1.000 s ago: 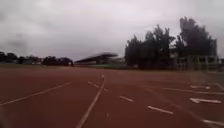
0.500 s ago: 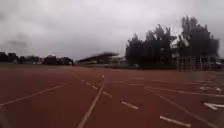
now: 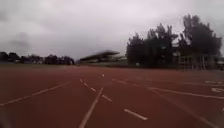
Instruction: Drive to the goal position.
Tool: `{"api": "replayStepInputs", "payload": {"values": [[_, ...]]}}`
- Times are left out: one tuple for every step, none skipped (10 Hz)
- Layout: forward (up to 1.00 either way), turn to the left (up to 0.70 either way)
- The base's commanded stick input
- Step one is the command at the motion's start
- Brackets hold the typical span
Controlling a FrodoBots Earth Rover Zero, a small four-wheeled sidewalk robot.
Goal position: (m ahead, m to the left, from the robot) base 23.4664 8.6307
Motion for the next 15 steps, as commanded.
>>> {"api": "replayStepInputs", "payload": {"values": [[0.70,0.00],[0.70,-0.13],[0.70,-0.34],[0.70,-0.35],[0.70,-0.35],[0.70,-0.35],[0.70,-0.35],[0.70,-0.35],[0.70,-0.35],[0.70,-0.35],[0.70,-0.23],[0.70,-0.05],[0.70,0.00],[0.70,0.00],[0.70,0.00]]}}
